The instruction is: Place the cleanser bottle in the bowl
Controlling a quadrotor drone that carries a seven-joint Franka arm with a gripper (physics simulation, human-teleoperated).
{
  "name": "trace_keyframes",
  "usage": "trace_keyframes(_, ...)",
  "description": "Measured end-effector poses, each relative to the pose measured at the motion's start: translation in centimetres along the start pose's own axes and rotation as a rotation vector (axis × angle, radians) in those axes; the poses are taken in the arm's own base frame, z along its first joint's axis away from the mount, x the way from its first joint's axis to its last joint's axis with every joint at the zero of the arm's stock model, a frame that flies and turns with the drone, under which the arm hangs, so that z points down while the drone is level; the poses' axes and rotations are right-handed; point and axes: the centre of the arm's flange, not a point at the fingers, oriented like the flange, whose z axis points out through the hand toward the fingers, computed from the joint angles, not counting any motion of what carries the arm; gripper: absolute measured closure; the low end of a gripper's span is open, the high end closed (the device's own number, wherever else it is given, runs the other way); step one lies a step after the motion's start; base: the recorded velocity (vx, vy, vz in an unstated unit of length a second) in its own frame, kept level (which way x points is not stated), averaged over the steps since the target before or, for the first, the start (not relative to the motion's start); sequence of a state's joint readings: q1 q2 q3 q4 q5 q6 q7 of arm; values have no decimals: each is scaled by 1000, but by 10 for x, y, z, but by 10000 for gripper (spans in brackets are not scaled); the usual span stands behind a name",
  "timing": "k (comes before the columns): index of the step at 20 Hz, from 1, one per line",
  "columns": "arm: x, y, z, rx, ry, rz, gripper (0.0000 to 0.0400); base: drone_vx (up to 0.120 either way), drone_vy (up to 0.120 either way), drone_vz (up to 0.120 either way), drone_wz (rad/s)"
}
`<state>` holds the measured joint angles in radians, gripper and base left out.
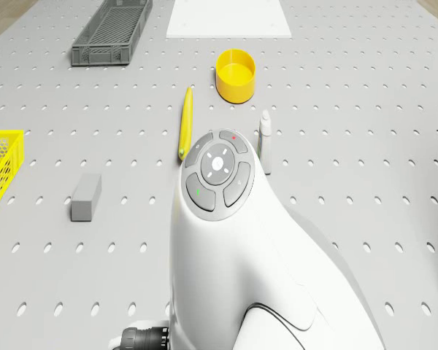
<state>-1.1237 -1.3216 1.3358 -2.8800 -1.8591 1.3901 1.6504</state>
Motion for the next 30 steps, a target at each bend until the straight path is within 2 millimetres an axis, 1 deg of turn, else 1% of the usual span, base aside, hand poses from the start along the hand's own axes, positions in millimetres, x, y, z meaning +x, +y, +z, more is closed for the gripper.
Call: trace_keyframes(30, 0, 0, 0, 0, 0, 0, 0, 120, 0, 0, 0)
